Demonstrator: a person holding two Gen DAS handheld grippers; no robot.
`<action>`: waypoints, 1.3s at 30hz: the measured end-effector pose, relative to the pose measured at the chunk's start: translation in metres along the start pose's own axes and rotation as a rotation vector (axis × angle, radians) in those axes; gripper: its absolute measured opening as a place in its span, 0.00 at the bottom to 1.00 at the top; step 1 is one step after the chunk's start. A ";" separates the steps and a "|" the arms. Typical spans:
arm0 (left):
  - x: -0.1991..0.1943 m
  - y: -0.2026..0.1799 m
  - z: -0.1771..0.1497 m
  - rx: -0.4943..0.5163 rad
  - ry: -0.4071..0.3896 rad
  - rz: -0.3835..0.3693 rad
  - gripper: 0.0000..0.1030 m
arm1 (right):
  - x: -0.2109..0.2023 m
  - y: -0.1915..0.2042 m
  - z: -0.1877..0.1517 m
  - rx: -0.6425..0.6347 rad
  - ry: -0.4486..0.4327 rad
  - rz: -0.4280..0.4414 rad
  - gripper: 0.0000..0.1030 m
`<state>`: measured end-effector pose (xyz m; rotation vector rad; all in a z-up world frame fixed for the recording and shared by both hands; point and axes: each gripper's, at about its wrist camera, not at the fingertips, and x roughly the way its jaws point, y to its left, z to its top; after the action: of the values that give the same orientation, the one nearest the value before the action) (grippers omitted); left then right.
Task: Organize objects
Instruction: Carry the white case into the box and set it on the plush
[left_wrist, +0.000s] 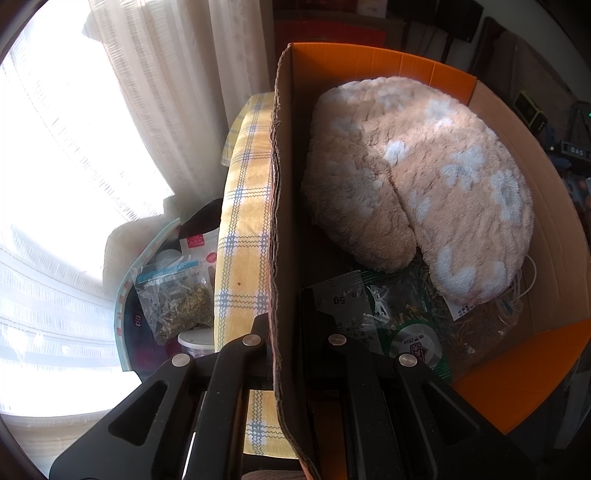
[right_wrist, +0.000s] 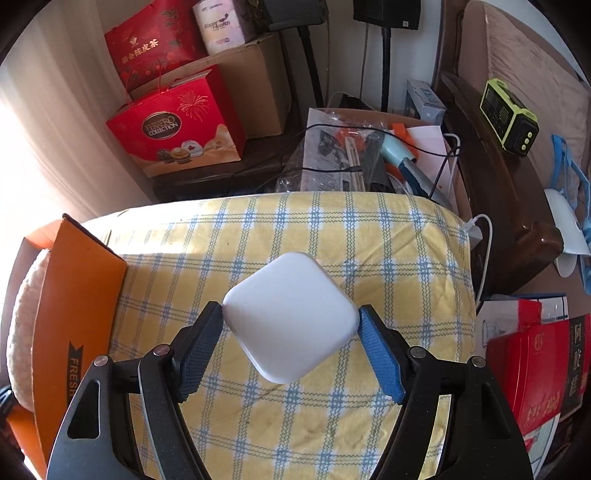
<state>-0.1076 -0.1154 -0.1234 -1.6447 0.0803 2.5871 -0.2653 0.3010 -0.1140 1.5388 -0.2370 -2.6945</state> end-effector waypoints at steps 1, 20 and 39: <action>0.000 0.000 0.000 0.000 0.001 0.000 0.05 | -0.005 0.004 0.000 -0.004 -0.007 0.004 0.74; 0.002 0.003 0.004 -0.009 0.005 -0.009 0.05 | -0.086 0.149 -0.011 -0.226 -0.059 0.214 0.74; 0.005 0.004 0.005 -0.002 -0.001 -0.021 0.05 | -0.055 0.277 -0.048 -0.431 0.007 0.286 0.74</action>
<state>-0.1145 -0.1185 -0.1255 -1.6356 0.0605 2.5735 -0.2101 0.0270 -0.0503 1.2764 0.1119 -2.3221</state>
